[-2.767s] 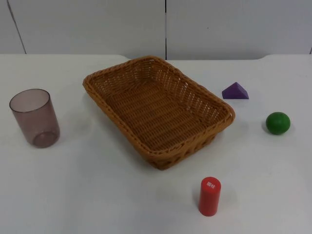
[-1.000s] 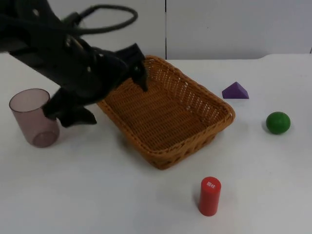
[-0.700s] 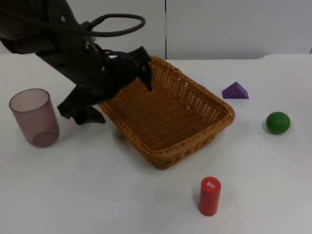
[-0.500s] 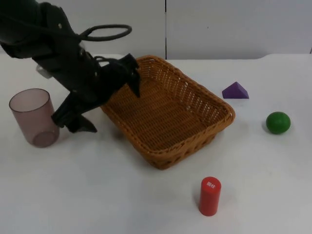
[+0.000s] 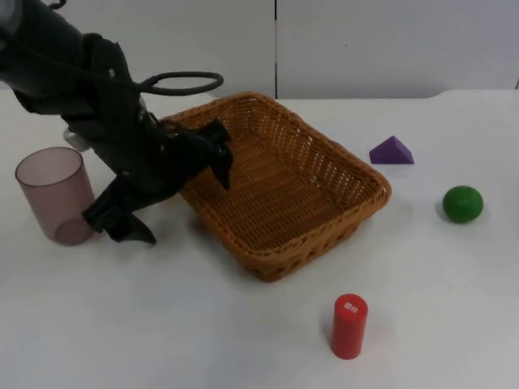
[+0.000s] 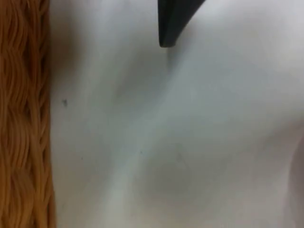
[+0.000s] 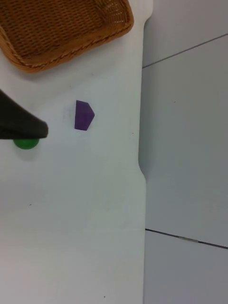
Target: Pick up the basket with the left hand and place the triangular block into the basket with the right hand.
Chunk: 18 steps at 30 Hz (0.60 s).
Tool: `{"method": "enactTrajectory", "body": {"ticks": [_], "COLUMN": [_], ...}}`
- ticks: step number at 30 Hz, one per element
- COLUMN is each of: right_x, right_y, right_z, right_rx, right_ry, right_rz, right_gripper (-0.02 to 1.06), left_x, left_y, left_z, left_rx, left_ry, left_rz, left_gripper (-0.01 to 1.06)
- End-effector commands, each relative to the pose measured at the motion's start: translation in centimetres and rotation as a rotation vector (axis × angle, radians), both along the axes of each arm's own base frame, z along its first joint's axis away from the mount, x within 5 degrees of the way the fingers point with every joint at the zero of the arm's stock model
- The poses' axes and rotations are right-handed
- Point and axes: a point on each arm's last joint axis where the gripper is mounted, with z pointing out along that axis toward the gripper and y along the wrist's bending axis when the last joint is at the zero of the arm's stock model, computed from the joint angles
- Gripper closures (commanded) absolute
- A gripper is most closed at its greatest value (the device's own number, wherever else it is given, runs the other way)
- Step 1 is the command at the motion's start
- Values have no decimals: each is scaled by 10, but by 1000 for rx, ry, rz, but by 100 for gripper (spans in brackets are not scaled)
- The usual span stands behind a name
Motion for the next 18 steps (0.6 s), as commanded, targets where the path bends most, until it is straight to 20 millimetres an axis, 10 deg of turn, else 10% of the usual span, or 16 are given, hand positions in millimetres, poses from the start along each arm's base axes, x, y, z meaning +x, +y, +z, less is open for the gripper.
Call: {"method": "enactTrajectory", "body": {"ticks": [1,18], "right_x": [0,0], "right_y": [-1,-1], "right_z": [4,4], "right_rx": [1,7], "right_ry": [-27,-25], "right_rz": [-3,-6], "right_gripper": [-1,-1], "left_x": [-1,6], "left_y": [-6,-26], "left_z": [-3,-2], "left_rx": [0,-41], "left_ry": [7,-2], "left_rz": [-10,-6], "left_gripper": [0,0]}}
